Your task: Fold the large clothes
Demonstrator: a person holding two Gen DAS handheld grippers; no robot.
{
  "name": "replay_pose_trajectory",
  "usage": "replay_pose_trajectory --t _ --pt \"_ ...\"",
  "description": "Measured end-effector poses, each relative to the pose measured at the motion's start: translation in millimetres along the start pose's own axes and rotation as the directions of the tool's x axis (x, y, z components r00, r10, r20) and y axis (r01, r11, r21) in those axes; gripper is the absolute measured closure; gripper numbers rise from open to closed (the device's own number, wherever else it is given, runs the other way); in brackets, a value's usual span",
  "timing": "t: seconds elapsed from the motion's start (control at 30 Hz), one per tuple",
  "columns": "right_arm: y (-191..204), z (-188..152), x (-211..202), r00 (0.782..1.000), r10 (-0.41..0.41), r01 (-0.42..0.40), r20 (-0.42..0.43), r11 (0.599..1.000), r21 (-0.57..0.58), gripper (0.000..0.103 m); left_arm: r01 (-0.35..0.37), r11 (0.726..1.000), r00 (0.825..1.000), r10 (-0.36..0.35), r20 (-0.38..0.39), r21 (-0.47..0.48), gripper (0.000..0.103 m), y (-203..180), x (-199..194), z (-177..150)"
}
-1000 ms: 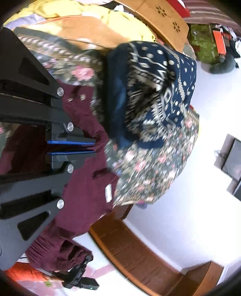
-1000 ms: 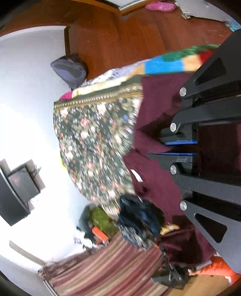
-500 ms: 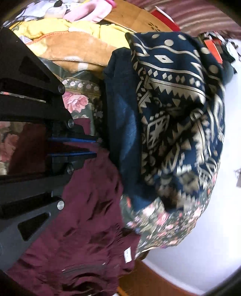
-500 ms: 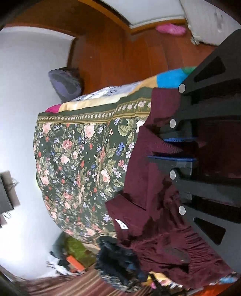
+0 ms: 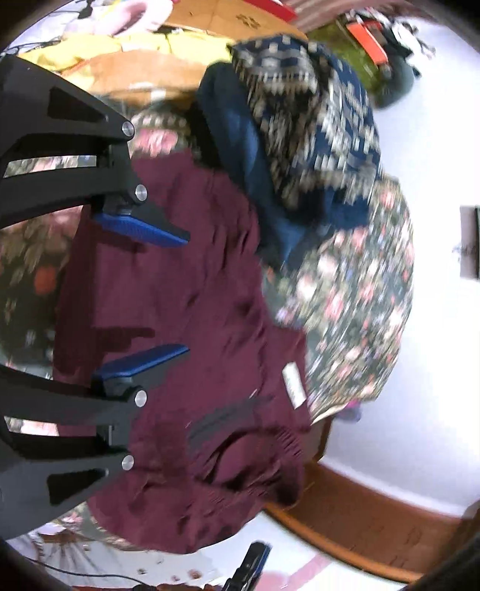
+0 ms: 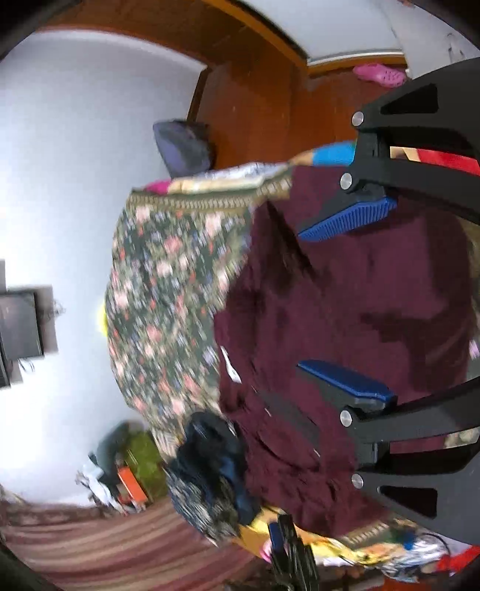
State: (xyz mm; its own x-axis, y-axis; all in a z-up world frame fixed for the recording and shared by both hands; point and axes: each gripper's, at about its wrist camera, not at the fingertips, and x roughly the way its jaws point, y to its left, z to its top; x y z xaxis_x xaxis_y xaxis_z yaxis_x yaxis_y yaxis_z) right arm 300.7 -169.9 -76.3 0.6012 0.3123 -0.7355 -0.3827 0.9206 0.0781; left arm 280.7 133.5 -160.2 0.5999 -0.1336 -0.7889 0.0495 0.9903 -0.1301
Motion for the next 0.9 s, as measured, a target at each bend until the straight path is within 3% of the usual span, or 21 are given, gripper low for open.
replay_pose_trajectory --t 0.23,0.37,0.57,0.67,0.77,0.9 --pt "35 -38 39 0.990 0.022 -0.030 -0.140 0.998 -0.056 0.040 -0.018 1.000 0.997 0.020 -0.080 0.026 0.047 -36 32 -30" --pt "37 -49 42 0.994 -0.010 0.005 -0.107 0.999 -0.045 0.034 -0.063 0.998 0.997 0.063 -0.048 -0.009 0.037 -34 31 -42" --pt "37 -49 39 0.994 -0.016 0.015 -0.104 1.000 -0.012 0.034 -0.117 0.989 0.993 0.117 -0.008 -0.088 0.034 -14 7 -49" --pt "42 -51 39 0.995 -0.027 0.025 -0.097 1.000 -0.016 0.033 -0.157 0.968 0.986 0.164 0.022 -0.198 0.033 9 -8 -52" --pt "42 -53 40 0.996 -0.024 0.024 -0.089 1.000 -0.001 0.031 -0.192 0.920 0.979 0.205 0.004 -0.341 0.028 40 -17 -60" --pt "43 -55 41 0.997 -0.025 0.026 -0.074 1.000 0.011 0.029 -0.121 0.848 0.993 0.107 -0.057 -0.516 0.026 78 -4 -77"
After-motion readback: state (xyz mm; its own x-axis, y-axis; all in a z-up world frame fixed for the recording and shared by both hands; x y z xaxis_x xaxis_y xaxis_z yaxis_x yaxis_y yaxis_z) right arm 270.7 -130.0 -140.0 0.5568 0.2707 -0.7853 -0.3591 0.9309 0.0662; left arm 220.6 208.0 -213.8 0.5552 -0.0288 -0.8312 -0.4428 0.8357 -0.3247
